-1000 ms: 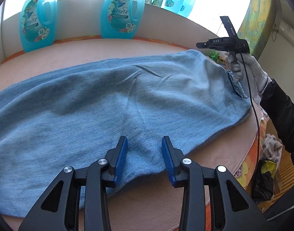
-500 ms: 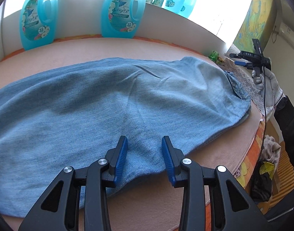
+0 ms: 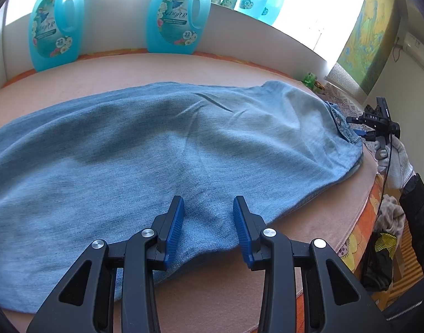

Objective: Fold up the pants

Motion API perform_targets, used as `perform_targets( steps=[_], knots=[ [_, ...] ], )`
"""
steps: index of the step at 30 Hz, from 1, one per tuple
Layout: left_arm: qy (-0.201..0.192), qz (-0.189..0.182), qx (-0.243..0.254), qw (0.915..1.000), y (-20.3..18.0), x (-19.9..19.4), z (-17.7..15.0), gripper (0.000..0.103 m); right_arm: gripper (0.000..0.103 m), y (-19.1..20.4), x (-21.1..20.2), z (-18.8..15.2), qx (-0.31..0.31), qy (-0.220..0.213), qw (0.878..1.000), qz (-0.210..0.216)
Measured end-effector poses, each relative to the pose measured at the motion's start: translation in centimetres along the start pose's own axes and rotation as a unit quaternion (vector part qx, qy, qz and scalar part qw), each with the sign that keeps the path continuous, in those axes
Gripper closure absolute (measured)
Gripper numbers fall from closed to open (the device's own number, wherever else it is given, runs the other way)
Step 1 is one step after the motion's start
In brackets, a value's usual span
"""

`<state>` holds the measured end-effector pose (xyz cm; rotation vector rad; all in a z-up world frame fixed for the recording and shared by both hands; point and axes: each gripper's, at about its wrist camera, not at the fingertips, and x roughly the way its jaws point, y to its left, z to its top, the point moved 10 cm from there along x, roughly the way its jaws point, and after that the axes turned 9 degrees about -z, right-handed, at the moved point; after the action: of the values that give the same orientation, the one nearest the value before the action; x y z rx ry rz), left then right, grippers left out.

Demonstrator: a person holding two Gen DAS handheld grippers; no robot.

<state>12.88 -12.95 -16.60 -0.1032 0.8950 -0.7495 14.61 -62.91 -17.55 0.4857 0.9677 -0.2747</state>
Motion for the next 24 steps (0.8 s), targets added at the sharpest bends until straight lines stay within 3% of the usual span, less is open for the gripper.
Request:
perform_targets(
  steps=[5,7,9,10,11,13,17,19,20,21,24],
  knots=[
    [-0.002,0.013,0.012,0.9998,-0.5,-0.3,0.2,0.068,0.027,0.2,-1.1,-2.2,0.012,0.008,1.000,0.002],
    [-0.002,0.012,0.026,0.9996,-1.3,-0.6,0.3,0.068,0.032,0.3,-2.0,-3.2,0.022,0.006,1.000,0.003],
    [-0.002,0.009,0.047,0.9989,-2.4,-0.7,0.7,0.068,0.061,0.7,-2.5,-4.3,0.028,0.013,0.999,0.017],
    [-0.003,0.007,0.057,0.9984,-3.1,-0.7,1.0,0.068,0.070,0.6,-2.7,-4.7,0.028,0.014,0.999,0.005],
    [-0.003,0.001,0.064,0.9979,-3.7,-0.6,1.3,0.068,0.091,0.5,-2.9,-5.0,0.027,0.015,1.000,0.001],
    [0.000,-0.014,0.084,0.9964,-5.5,-0.2,2.0,0.068,0.095,0.8,-3.8,-5.4,0.038,0.011,0.999,0.021],
    [0.018,-0.040,0.138,0.9894,-9.4,1.3,2.5,0.068,0.094,-0.9,-5.2,-5.6,0.063,-0.007,0.998,-0.007],
    [0.031,-0.058,0.158,0.9853,-11.0,2.4,2.5,0.068,0.072,-2.0,-5.3,-6.2,0.104,0.007,0.995,-0.006],
    [0.037,-0.061,0.165,0.9837,-11.4,3.0,2.5,0.068,0.045,-2.3,-5.2,-6.7,0.124,0.015,0.992,0.004],
    [0.041,-0.063,0.172,0.9822,-11.7,3.4,2.6,0.068,0.035,-2.5,-5.2,-7.1,0.136,0.016,0.990,0.014],
    [0.050,-0.069,0.179,0.9801,-12.3,4.4,2.6,0.068,0.035,-2.7,-4.7,-8.5,0.155,0.029,0.987,0.016]
  ],
)
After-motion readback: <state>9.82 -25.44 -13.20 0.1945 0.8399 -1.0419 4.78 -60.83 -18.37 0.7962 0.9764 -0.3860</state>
